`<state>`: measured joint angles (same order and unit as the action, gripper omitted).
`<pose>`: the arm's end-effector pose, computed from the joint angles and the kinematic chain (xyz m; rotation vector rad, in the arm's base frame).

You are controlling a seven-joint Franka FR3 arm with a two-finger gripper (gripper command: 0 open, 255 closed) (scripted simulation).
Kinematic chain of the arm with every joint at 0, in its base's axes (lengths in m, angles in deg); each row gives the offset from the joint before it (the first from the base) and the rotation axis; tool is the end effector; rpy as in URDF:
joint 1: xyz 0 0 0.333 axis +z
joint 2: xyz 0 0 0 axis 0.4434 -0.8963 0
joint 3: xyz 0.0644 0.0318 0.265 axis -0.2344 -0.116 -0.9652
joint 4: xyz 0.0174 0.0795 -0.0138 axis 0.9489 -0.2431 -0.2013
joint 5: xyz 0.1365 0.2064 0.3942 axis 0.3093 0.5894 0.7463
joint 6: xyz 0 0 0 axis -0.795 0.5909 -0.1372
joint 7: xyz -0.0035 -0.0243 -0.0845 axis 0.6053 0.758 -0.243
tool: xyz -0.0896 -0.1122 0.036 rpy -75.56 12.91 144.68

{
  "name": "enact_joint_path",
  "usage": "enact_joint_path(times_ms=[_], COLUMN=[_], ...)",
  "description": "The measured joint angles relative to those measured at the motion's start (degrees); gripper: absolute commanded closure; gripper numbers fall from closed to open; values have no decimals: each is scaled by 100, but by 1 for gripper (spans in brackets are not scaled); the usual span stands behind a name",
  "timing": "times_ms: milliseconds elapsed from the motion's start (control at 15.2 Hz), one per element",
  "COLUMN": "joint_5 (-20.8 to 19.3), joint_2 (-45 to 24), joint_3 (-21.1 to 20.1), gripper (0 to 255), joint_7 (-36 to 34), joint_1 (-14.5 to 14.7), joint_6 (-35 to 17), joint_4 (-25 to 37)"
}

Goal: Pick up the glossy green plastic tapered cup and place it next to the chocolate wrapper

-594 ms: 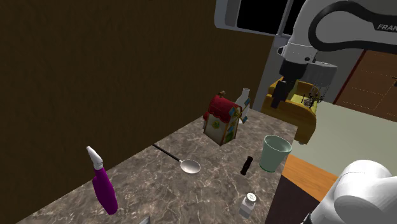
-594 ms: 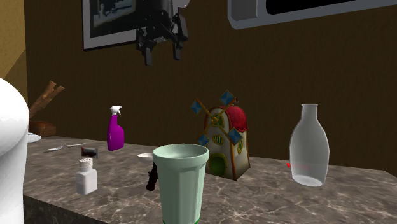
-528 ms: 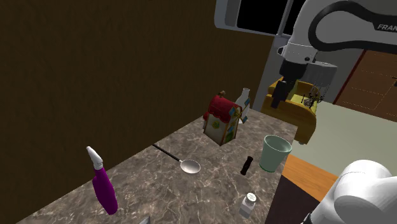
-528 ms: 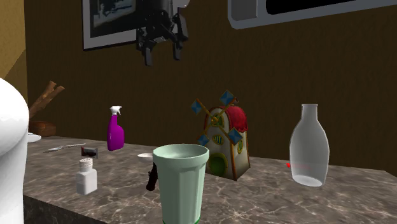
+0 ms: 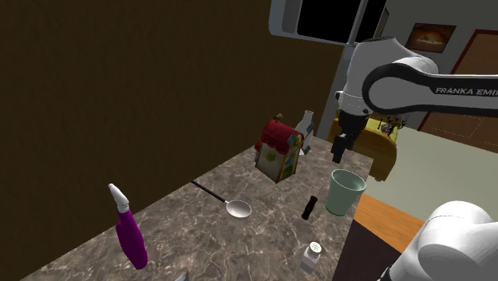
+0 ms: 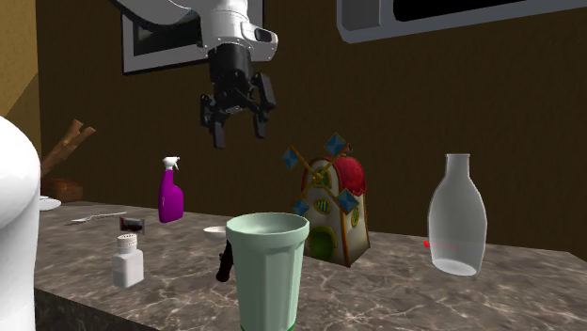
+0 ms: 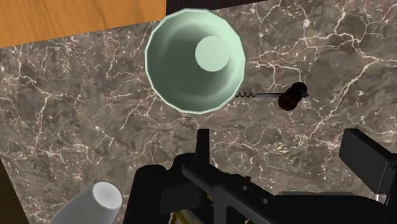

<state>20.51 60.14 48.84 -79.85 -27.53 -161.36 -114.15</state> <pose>0.4142 -0.0201 0.4412 2.9652 0.1605 -0.0496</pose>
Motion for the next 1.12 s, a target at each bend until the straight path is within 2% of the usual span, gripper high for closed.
enact_joint_path(times_ms=[462, 726, 1122], joint_5=[-519, -757, -925], joint_2=[-115, -335, -481], joint_3=[-343, -376, -299], gripper=[0, 0, 0], joint_7=[-573, -751, -790], joint_1=[-179, -312, -431], joint_6=[-985, -1507, -1972], joint_4=[-1267, -1664, -1968])
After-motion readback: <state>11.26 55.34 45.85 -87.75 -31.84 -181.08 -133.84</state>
